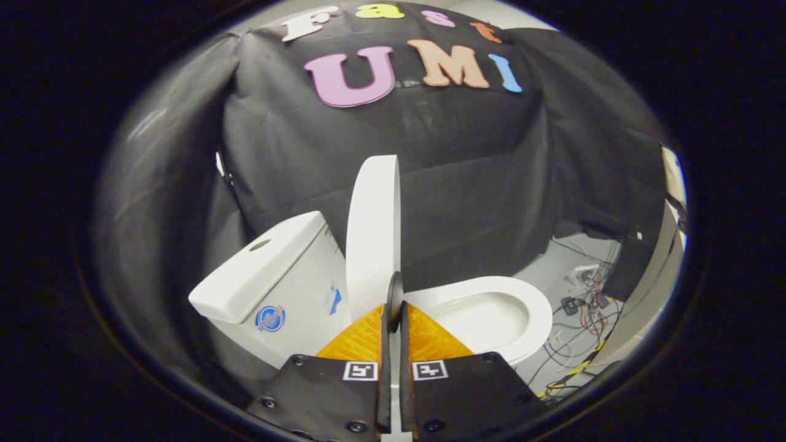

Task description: Open the toilet lid.

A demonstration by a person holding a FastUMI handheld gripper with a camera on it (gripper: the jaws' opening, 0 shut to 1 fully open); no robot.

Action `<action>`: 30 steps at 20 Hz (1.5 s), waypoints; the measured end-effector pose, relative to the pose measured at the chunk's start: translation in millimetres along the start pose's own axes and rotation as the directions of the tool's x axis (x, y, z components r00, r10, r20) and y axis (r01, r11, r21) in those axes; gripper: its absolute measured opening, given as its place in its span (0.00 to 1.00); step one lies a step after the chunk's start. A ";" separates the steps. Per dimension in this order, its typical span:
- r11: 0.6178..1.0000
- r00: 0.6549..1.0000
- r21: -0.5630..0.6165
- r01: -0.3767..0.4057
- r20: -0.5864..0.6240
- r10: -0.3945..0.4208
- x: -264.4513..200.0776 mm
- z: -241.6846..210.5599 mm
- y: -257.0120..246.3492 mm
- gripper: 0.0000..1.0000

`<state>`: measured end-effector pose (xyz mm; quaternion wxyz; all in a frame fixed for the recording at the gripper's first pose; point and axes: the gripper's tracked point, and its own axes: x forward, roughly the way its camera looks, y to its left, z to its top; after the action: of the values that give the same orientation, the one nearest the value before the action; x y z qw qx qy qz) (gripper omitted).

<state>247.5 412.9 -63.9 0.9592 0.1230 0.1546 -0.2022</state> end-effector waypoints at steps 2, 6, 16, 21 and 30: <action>0.999 0.999 -0.002 -0.034 0.007 0.034 0.1 0.1 15.0 0.07; 0.994 0.994 -0.024 -0.104 0.013 0.105 2.3 -2.0 43.7 0.07; 0.965 0.966 -0.065 -0.256 0.007 0.257 9.0 -14.4 98.6 0.07; 0.949 0.950 -0.055 -0.311 -0.002 0.312 9.6 -20.1 107.9 0.25; 0.891 0.890 -0.024 -0.454 0.041 0.455 -21.0 -12.1 130.0 0.92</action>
<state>281.6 539.3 -45.3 0.9839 0.1447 0.1012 0.0260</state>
